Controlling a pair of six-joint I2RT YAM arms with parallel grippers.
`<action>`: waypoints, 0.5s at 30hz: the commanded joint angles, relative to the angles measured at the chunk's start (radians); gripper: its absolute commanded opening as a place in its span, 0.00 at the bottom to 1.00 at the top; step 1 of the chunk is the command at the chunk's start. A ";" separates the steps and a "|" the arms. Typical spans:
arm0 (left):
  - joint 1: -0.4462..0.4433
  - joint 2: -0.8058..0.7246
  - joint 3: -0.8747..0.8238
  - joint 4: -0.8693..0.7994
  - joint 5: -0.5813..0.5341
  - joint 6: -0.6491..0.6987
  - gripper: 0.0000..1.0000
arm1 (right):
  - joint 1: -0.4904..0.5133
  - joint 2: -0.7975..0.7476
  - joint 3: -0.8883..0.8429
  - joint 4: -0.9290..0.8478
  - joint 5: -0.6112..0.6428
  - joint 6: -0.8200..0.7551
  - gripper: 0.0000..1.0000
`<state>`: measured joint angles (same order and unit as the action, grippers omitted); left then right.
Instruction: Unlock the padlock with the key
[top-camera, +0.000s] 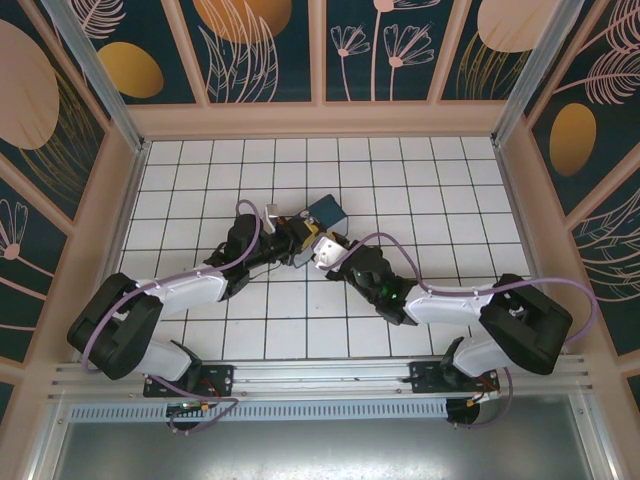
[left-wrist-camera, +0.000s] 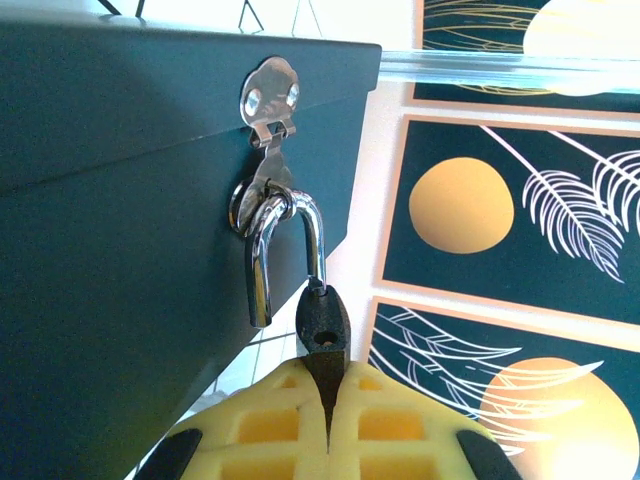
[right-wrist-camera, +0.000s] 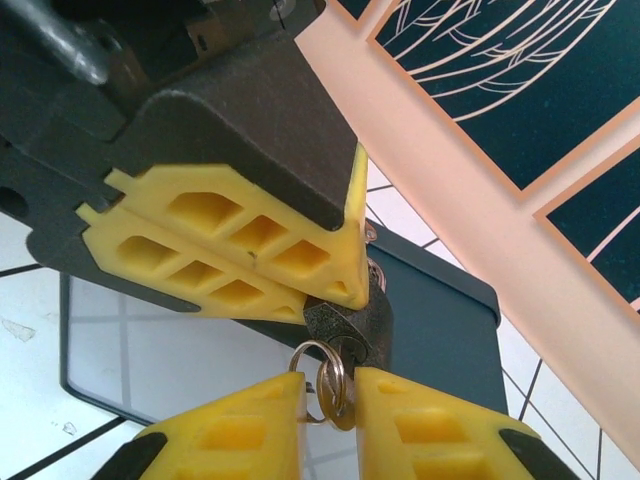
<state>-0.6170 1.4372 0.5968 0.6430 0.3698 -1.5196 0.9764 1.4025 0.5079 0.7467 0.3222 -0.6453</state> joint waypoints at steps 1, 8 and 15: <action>0.000 -0.013 0.049 0.079 0.030 0.024 0.00 | 0.003 0.025 0.015 0.039 0.024 -0.017 0.20; 0.000 -0.015 0.046 0.087 0.037 0.023 0.00 | -0.002 0.043 0.033 0.049 0.059 -0.014 0.07; -0.001 -0.018 0.028 0.131 0.020 -0.022 0.00 | 0.010 0.091 0.078 0.055 0.191 0.201 0.01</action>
<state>-0.6083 1.4372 0.5972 0.6331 0.3420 -1.5238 0.9863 1.4658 0.5392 0.7868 0.3843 -0.5964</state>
